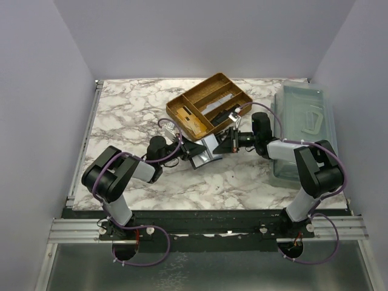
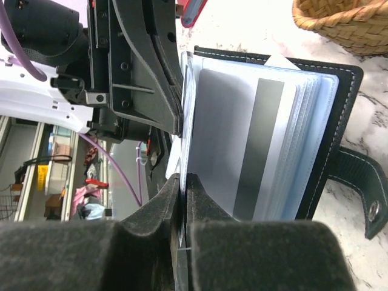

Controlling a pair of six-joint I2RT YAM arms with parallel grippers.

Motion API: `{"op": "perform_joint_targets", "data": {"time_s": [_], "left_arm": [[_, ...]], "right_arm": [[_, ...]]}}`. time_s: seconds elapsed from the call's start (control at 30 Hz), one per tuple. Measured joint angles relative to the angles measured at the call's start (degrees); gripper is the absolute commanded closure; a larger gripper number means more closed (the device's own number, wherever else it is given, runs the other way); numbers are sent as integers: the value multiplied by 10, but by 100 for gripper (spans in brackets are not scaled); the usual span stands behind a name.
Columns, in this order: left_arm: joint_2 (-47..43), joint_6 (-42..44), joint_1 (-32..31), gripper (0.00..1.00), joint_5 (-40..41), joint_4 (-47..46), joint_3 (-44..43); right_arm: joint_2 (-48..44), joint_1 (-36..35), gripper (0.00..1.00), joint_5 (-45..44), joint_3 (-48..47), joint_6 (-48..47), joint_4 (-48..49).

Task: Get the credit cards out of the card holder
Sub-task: Remove the credit card from the card holder.

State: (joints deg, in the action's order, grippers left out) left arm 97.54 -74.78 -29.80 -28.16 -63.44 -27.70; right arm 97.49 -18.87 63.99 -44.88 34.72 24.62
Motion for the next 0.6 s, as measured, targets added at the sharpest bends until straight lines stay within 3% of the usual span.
{"op": "perform_joint_targets", "data": {"time_s": [0.13,0.2,0.43,0.6], "left_arm": [[0,4,3,100,-14,-24,0],[-2,9,6,100,-20,-30,0],[-19,41,36,100,-67,-34,20],[-38,68,55,100,-105,-31,42]], "right_arm": [[1,-3,53,19,0,3,0],[0,-8,43,33,-1,-6,-3],[-32,5,21,73,-20,-101,-63],[-89,44,20,92,-20,-180,-88]]}}
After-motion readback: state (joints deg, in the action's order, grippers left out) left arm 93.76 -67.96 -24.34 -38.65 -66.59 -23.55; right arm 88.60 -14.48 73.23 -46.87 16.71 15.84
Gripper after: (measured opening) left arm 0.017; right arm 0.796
